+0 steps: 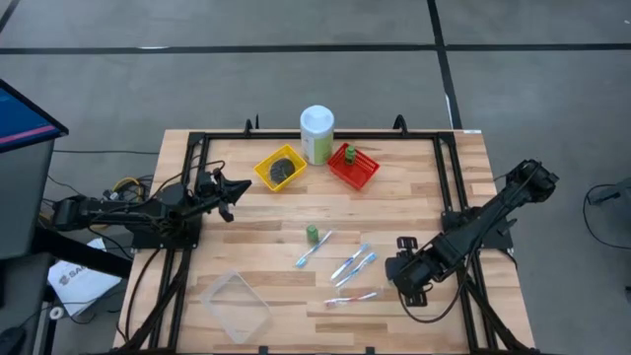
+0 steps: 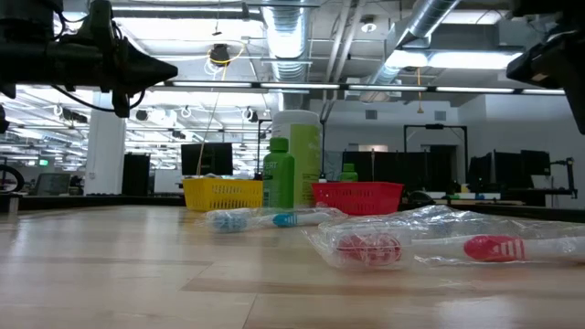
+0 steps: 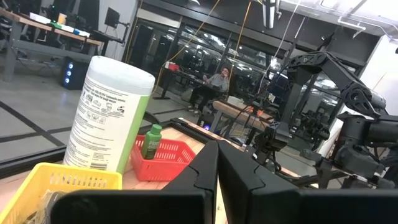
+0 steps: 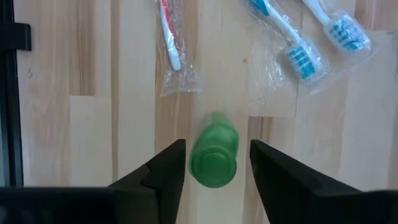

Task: Pick & Place Travel size toiletries
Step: Put the bottom green shampoo into the red bin, then put the green shampoo into the red bin

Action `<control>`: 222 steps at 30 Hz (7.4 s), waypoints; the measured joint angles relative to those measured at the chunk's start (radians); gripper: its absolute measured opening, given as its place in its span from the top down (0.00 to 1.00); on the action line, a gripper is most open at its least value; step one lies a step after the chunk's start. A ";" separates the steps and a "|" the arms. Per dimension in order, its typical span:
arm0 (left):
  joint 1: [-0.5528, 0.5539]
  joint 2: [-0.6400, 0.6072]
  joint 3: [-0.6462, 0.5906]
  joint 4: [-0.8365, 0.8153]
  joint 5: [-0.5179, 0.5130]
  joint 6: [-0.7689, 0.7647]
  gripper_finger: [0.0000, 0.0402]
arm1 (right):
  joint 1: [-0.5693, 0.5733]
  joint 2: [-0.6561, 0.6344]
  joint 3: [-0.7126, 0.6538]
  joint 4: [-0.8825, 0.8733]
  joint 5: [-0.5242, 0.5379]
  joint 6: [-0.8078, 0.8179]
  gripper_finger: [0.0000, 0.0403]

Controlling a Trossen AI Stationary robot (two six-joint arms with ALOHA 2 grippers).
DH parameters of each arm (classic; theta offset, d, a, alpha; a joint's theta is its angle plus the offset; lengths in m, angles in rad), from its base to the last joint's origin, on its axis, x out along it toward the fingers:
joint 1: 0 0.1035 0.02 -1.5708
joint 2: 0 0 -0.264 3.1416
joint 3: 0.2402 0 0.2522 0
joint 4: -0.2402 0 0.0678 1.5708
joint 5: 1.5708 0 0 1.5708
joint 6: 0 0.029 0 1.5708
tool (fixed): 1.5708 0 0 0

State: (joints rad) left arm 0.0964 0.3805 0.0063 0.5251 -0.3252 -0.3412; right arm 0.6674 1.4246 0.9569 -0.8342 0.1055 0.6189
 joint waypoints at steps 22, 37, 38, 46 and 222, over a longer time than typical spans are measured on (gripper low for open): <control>0.000 0.000 0.000 0.000 0.000 0.000 0.98 | -0.069 -0.095 -0.001 -0.089 0.004 -0.080 0.79; 0.000 0.000 0.000 0.000 0.000 0.000 0.98 | -0.717 -0.149 0.232 -0.110 0.113 -0.641 0.79; 0.000 0.000 0.000 0.000 0.000 0.000 0.98 | -0.759 -0.130 0.263 -0.114 0.112 -0.693 0.79; 0.000 0.000 0.000 0.000 0.000 0.000 0.98 | -1.018 0.006 0.385 -0.096 0.064 -0.989 0.79; 0.000 0.000 0.000 0.000 0.000 0.000 0.98 | -0.684 0.666 0.788 -0.022 -0.291 -1.249 0.55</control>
State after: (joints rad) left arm 0.0967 0.3805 0.0067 0.5251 -0.3252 -0.3412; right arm -0.0166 2.0911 1.7451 -0.8566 -0.1860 -0.6299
